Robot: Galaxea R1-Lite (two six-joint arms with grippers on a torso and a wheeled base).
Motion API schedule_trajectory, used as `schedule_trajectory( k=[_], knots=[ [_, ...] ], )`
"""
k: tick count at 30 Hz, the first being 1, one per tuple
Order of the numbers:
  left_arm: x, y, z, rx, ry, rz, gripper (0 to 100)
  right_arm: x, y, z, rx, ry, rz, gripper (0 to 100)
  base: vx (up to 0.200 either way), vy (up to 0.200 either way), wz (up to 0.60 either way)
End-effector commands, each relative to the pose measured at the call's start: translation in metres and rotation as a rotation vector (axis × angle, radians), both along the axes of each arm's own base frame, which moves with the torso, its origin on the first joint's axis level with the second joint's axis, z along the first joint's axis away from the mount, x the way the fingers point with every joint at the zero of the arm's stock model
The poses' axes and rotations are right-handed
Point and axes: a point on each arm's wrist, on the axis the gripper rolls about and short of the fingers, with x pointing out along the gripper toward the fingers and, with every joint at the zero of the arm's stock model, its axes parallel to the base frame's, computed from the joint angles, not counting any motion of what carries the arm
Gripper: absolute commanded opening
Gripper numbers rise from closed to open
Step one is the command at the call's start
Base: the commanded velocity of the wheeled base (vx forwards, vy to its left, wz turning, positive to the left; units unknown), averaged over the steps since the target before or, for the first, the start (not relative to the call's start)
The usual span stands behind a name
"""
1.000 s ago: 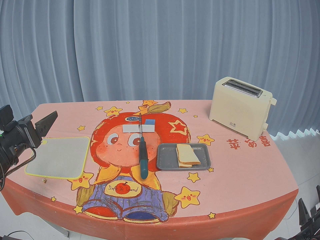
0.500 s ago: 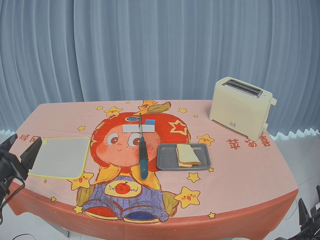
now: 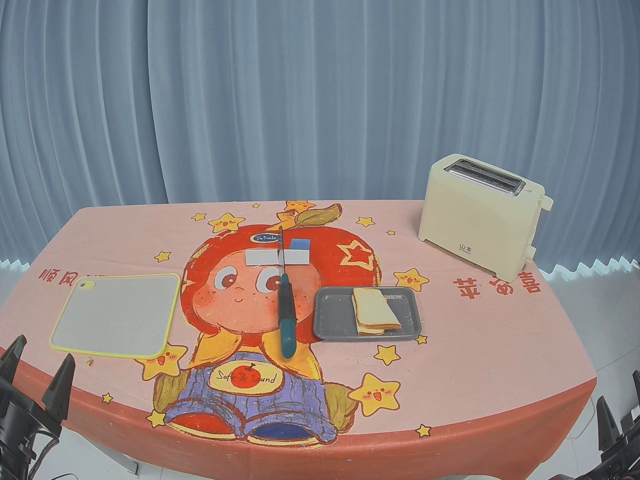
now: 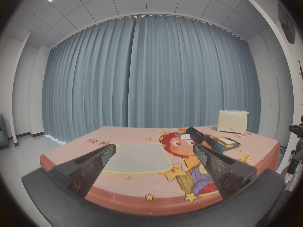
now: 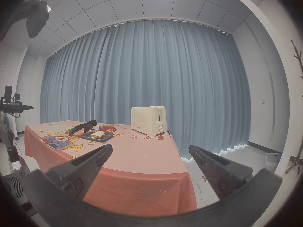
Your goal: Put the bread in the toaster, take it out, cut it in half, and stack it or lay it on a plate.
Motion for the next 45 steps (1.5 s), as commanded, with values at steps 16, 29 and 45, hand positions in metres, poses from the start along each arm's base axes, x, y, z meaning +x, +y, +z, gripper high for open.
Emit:
schedule_trajectory(
  k=[16, 29, 45],
  knots=[
    [-0.05, 0.004, -0.058, -0.013, 0.087, -0.067, 100, 0.0, 0.0, -0.004, 0.001, -0.002, 0.001, 100, 0.0, 0.0, 0.0],
    [-0.057, 0.002, -0.06, -0.018, 0.005, 0.044, 100, 0.0, 0.0, -0.004, 0.001, -0.002, 0.001, 100, 0.0, 0.0, 0.0],
    [-0.056, 0.002, -0.06, -0.015, 0.009, 0.049, 100, 0.0, 0.0, -0.004, -0.001, -0.002, -0.007, 100, 0.0, 0.0, 0.0]
  ],
)
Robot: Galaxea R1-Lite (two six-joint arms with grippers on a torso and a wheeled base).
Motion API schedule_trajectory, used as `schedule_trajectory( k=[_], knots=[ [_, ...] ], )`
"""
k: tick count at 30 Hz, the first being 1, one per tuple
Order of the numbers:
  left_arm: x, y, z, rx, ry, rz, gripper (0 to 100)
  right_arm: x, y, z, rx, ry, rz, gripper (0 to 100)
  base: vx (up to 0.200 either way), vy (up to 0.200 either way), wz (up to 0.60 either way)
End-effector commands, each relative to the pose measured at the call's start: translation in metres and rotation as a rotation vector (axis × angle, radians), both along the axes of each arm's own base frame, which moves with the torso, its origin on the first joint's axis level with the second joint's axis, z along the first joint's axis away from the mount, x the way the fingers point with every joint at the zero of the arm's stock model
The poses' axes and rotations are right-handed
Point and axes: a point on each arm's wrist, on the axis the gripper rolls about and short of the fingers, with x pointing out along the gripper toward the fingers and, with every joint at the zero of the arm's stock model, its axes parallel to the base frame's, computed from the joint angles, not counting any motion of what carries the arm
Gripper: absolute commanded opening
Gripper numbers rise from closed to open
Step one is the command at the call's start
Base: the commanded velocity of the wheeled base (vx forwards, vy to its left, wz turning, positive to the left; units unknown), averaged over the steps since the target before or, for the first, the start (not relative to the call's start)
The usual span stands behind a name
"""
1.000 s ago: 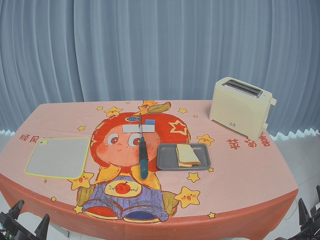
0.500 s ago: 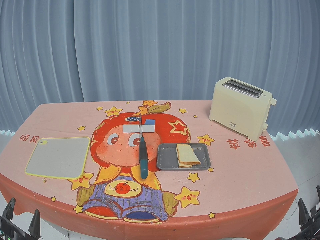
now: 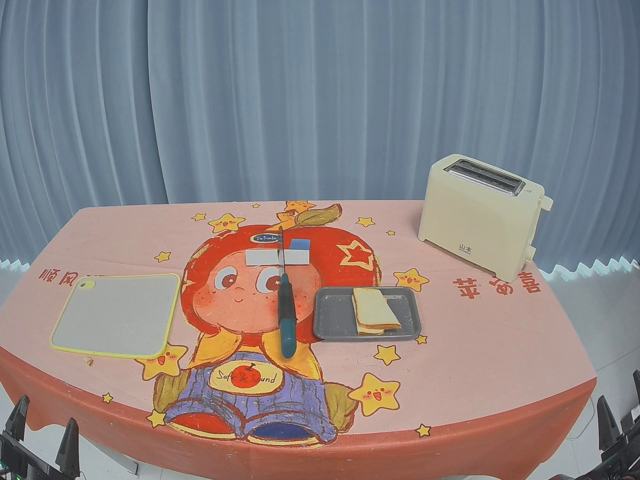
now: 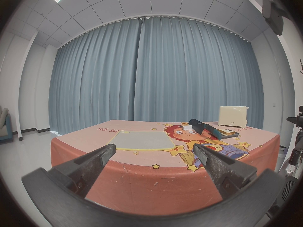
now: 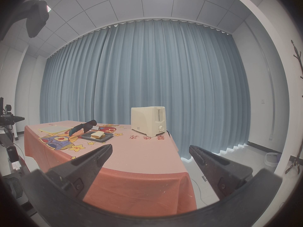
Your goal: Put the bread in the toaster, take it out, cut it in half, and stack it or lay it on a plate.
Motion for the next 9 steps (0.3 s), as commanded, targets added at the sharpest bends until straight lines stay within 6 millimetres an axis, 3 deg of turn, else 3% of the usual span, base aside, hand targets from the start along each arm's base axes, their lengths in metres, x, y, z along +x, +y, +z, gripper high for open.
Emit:
schedule_trajectory(
  k=[1, 9],
  knots=[
    [0.0014, 0.0, -0.0049, 0.0, 0.019, 0.002, 100, -0.0002, -0.0001, -0.0044, -0.002, -0.002, -0.005, 100, 0.0, 0.0, 0.0],
    [0.0014, 0.0, -0.0049, 0.0, 0.019, 0.0, 100, -0.0002, -0.0002, -0.0044, -0.001, -0.002, -0.007, 100, 0.0, 0.0, 0.0]
  ],
)
